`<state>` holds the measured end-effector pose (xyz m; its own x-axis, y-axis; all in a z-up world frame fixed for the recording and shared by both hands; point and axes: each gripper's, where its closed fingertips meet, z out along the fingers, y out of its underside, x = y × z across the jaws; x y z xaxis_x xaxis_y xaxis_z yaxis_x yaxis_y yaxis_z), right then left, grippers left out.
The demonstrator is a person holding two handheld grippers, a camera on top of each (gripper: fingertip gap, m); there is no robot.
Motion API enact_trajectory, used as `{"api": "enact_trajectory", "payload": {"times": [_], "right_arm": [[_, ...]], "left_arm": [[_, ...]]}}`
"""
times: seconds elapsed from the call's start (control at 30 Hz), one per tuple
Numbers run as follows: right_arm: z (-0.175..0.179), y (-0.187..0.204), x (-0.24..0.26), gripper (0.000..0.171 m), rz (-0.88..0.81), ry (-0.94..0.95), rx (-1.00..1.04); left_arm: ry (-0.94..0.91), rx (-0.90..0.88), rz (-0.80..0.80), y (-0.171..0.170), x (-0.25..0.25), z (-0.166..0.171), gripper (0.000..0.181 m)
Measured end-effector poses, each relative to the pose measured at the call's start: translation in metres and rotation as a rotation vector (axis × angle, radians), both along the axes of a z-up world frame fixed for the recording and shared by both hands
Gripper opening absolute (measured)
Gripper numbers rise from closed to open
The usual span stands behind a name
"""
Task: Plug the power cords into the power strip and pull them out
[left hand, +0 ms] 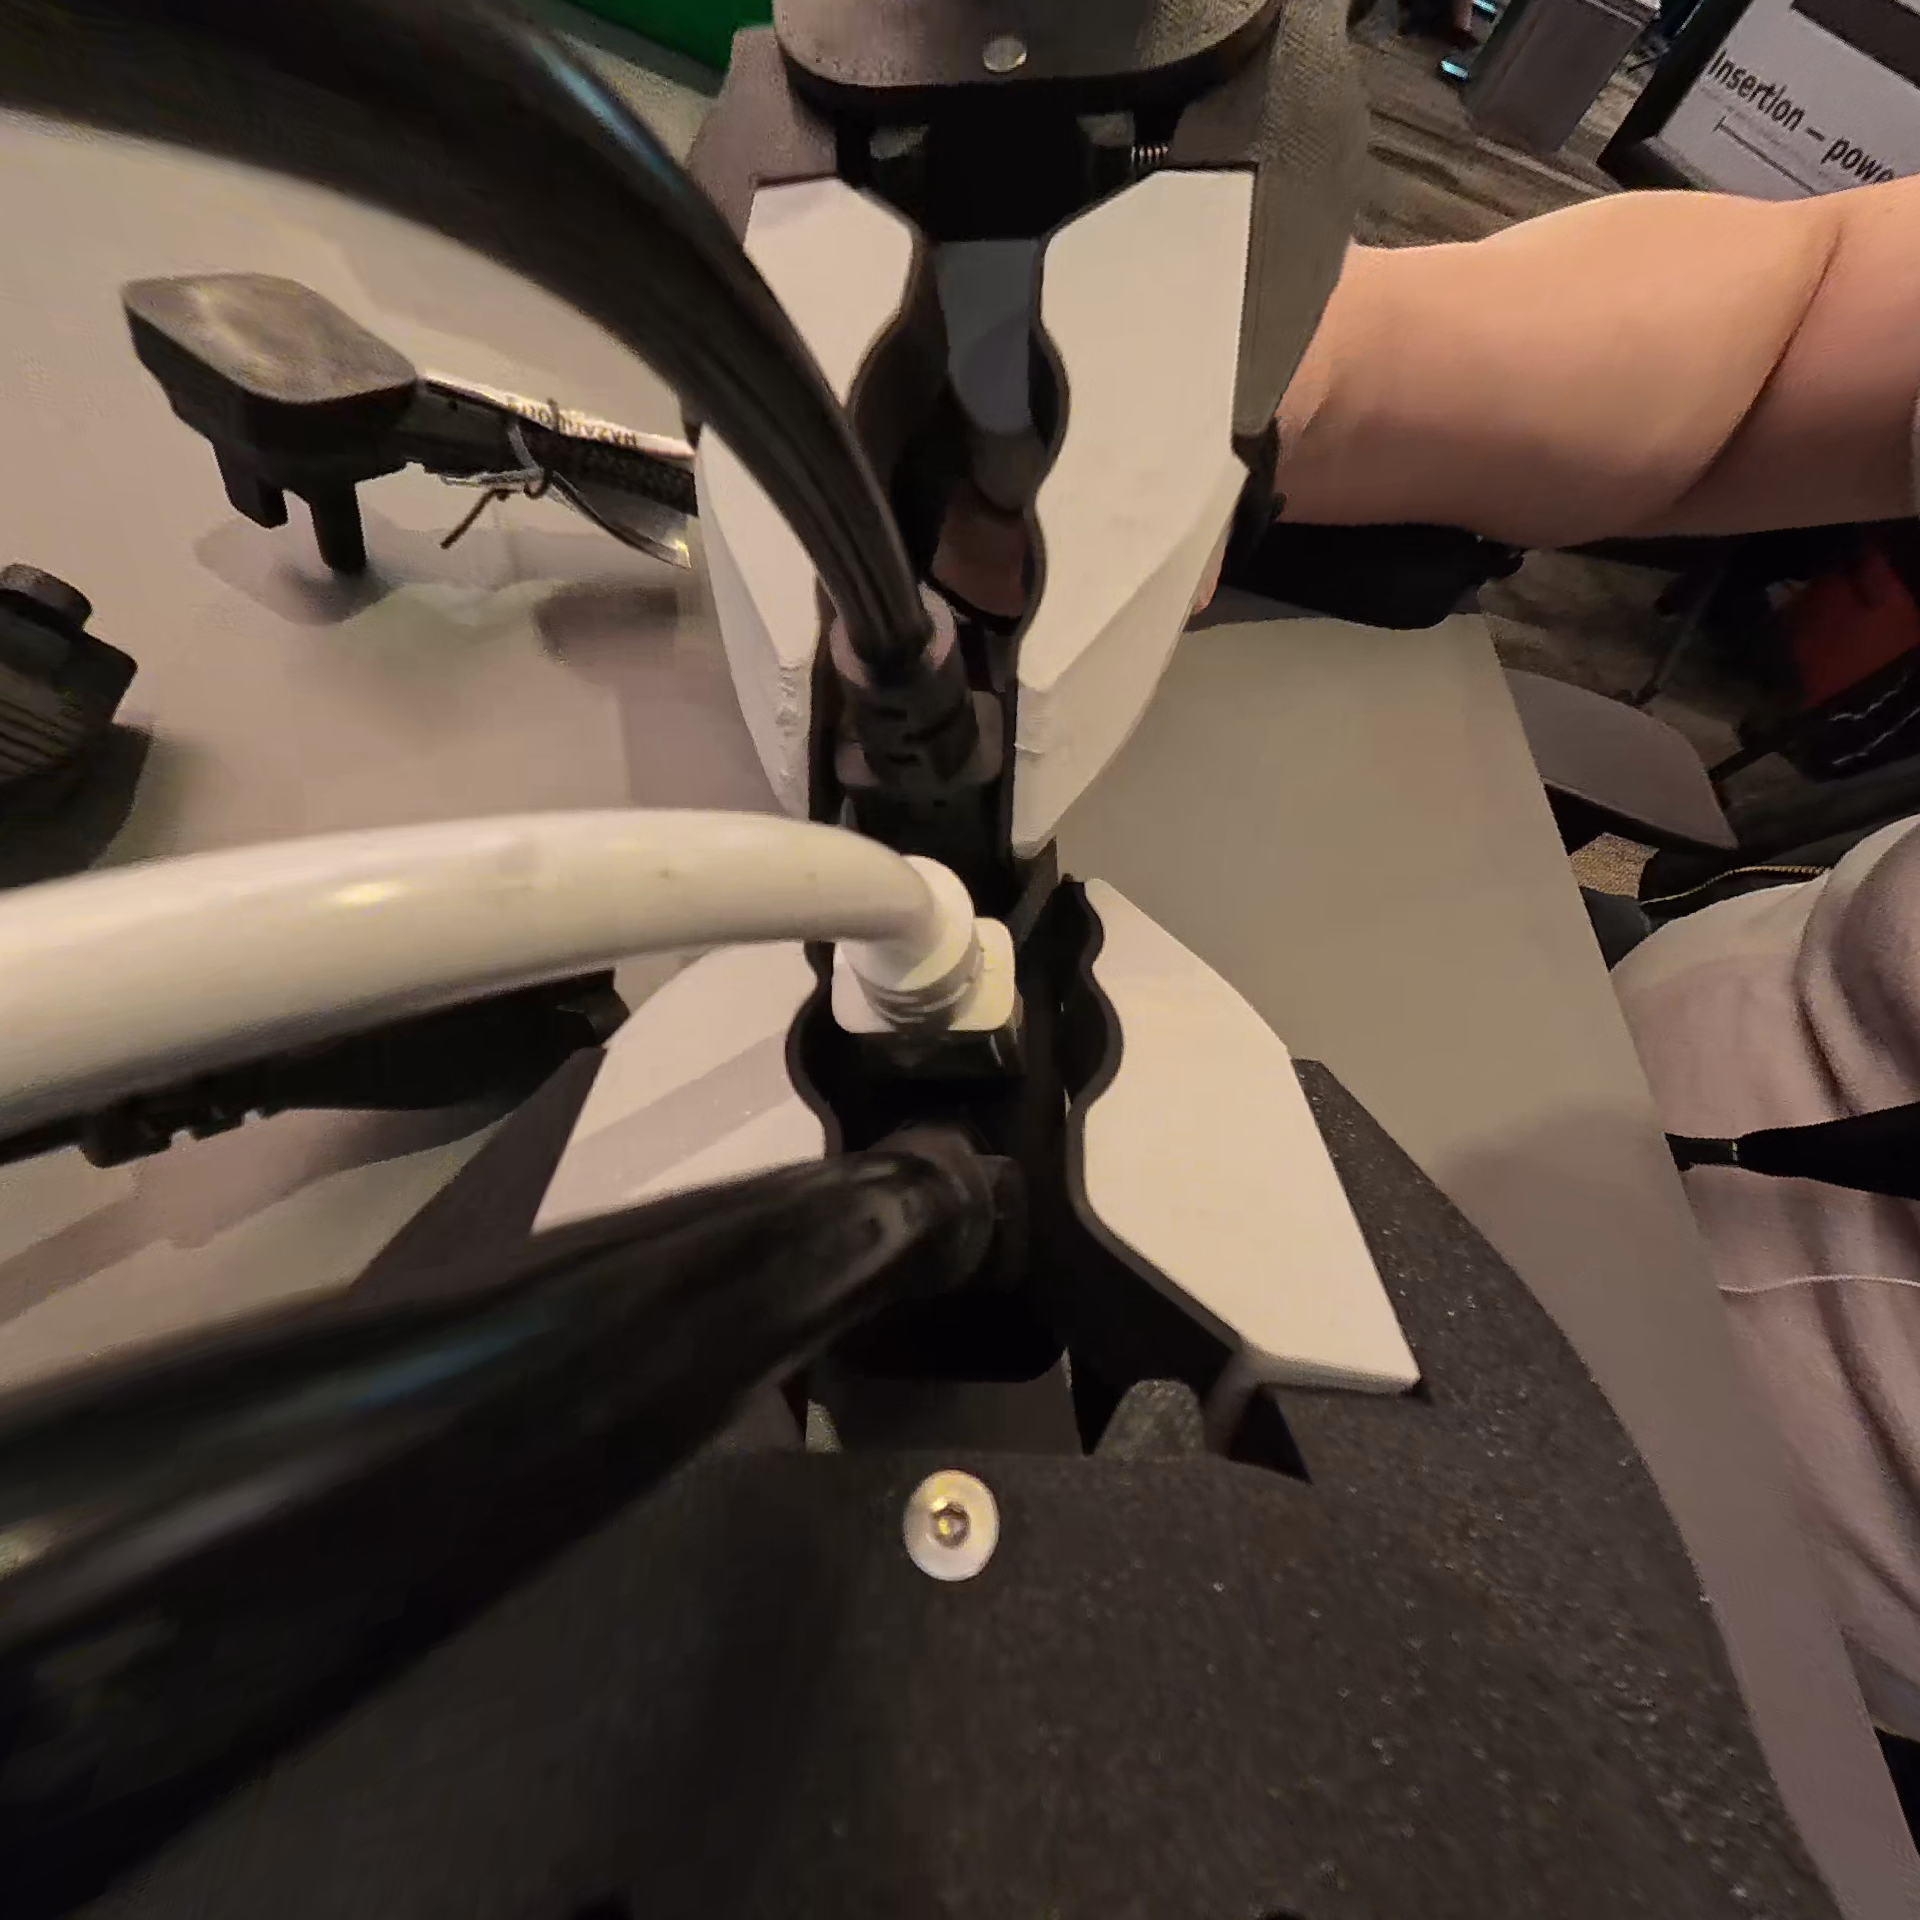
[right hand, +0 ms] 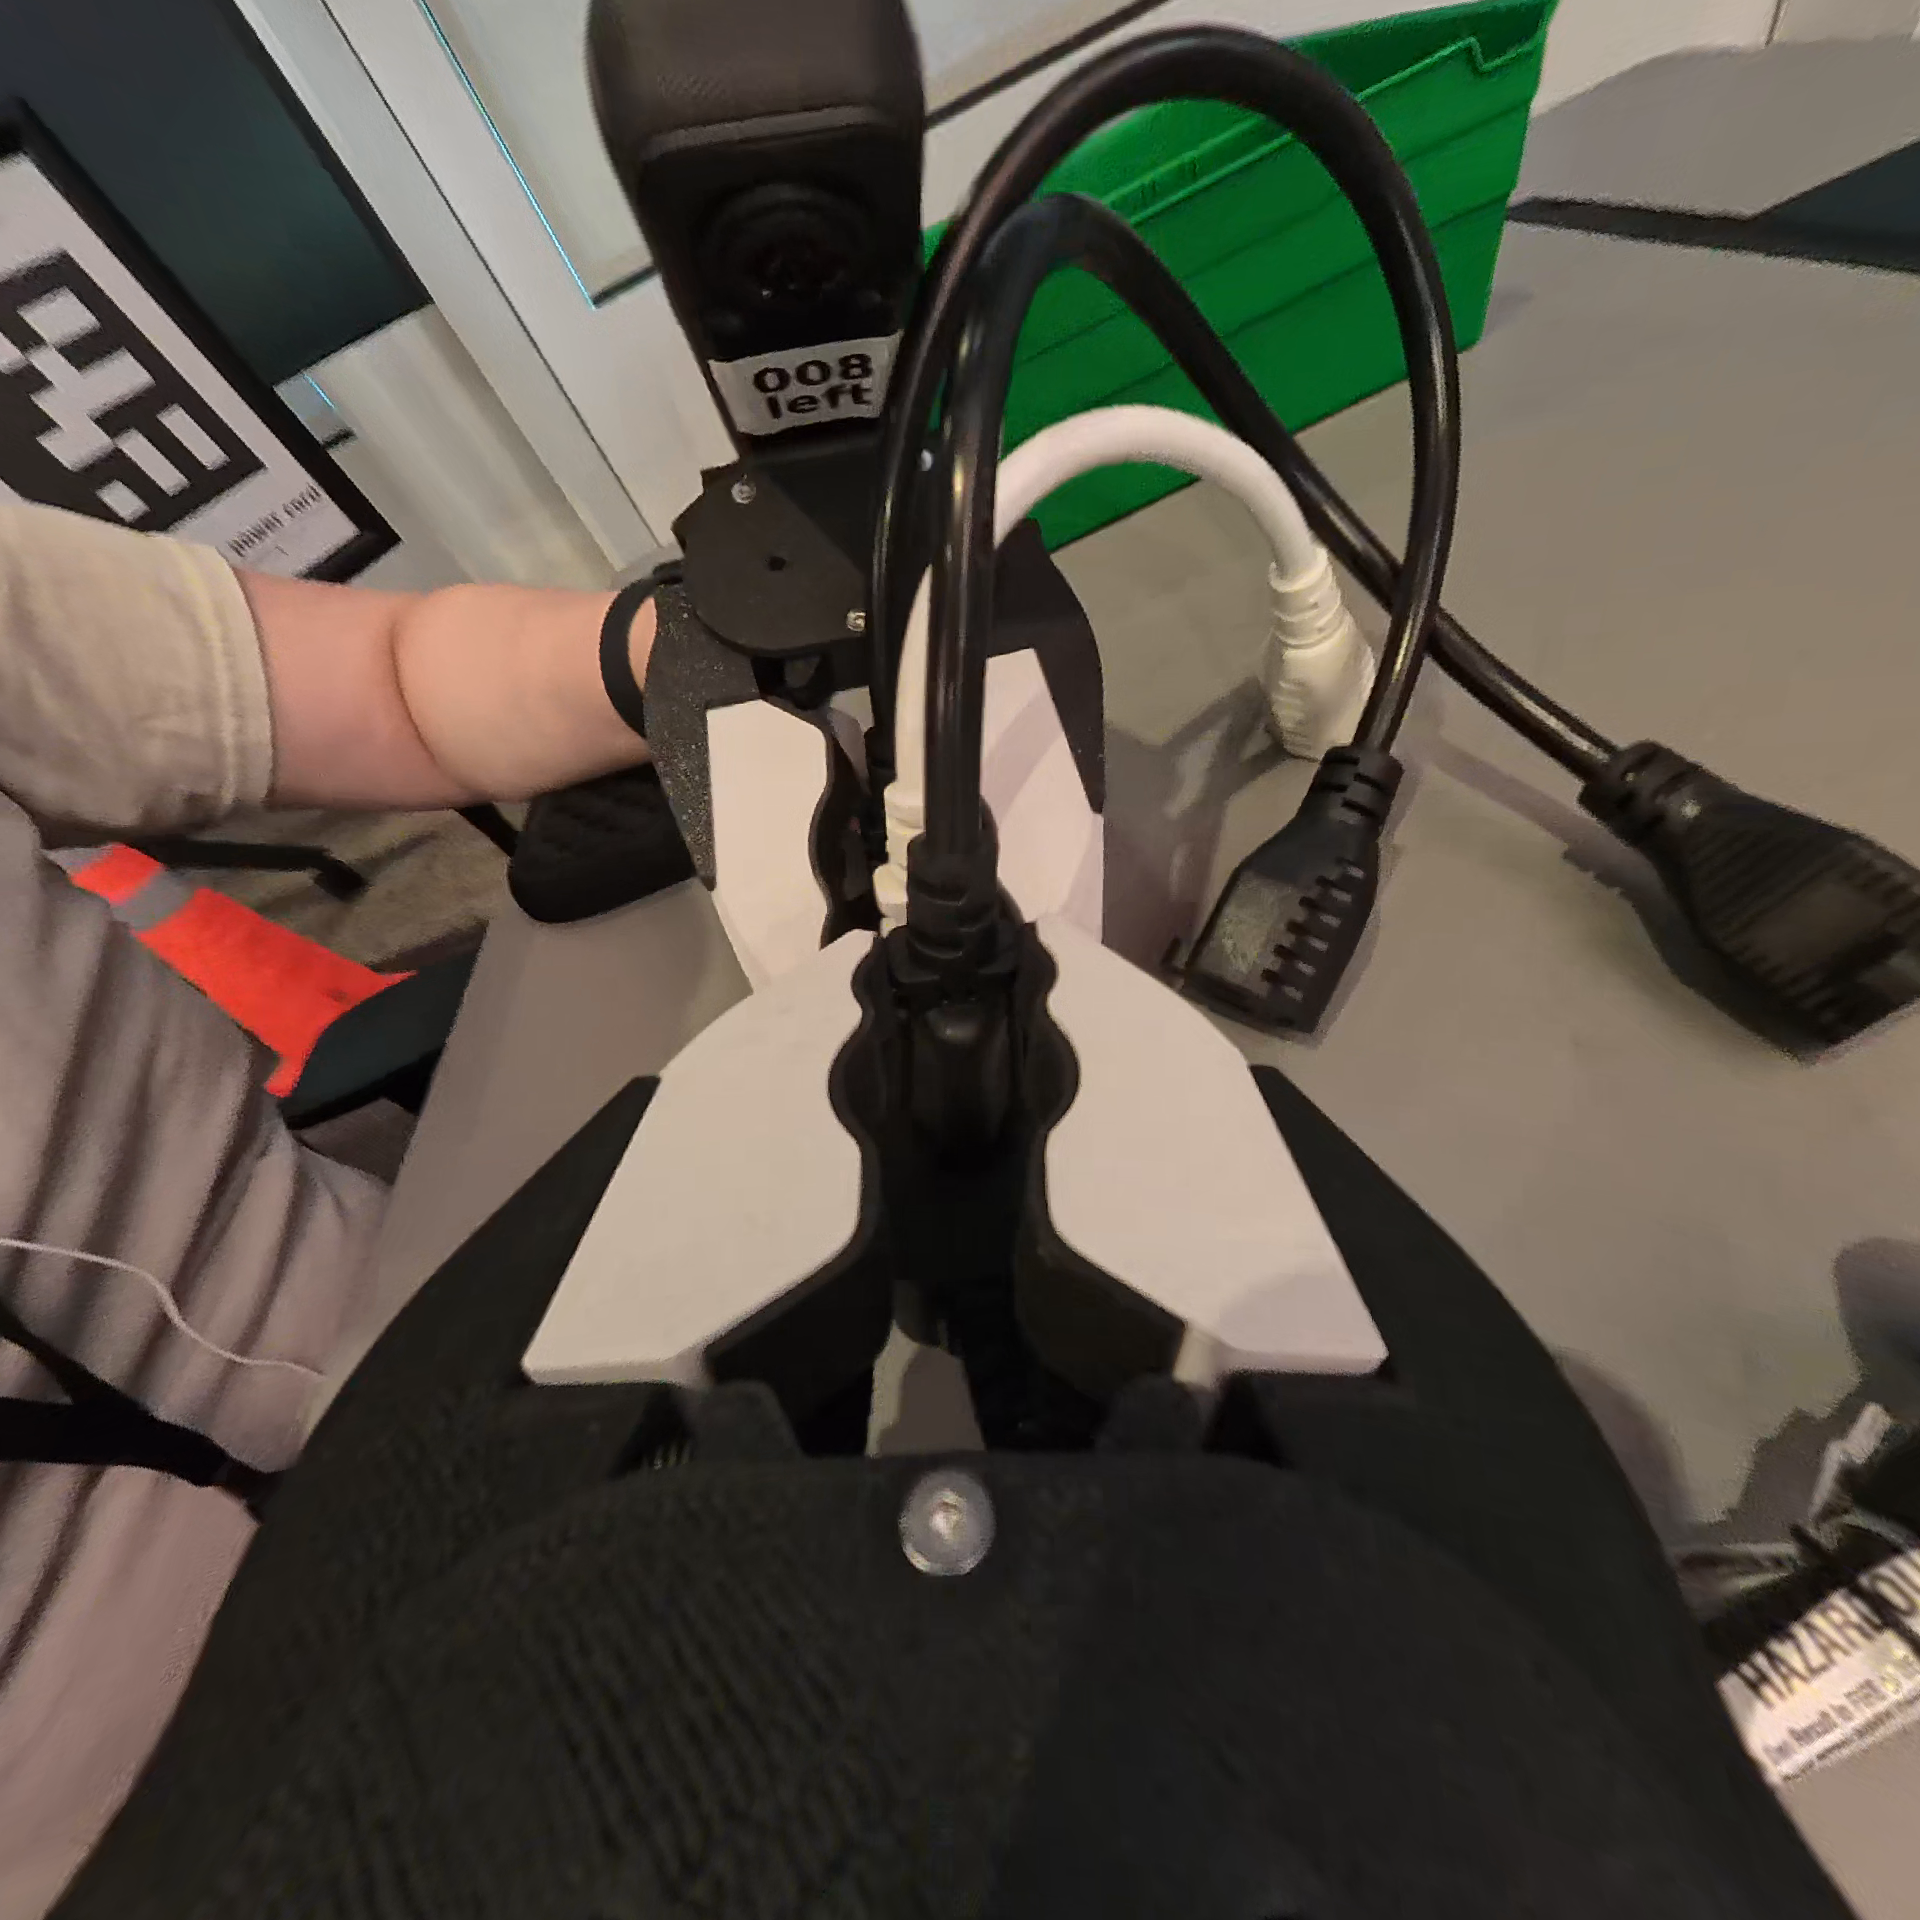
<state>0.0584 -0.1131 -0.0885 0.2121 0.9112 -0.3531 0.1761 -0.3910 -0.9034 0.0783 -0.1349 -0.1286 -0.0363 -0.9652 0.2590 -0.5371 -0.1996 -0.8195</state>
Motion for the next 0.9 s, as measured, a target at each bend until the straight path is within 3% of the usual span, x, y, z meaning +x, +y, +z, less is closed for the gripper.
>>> {"api": "enact_trajectory", "payload": {"times": [0.63,0.83,0.9], "right_arm": [[-0.004,0.009,0.001,0.020,-0.027,0.039,-0.227],[-0.009,-0.002,-0.002,0.022,0.063,-0.049,0.128],[-0.010,-0.005,-0.002,0.023,0.078,-0.041,0.109]], "left_arm": [[0.027,0.011,0.030,0.006,-0.001,-0.003,0.040],[0.050,0.058,-0.007,0.001,-0.002,-0.007,0.040],[0.049,0.078,-0.010,0.000,-0.002,-0.007,0.040]]}}
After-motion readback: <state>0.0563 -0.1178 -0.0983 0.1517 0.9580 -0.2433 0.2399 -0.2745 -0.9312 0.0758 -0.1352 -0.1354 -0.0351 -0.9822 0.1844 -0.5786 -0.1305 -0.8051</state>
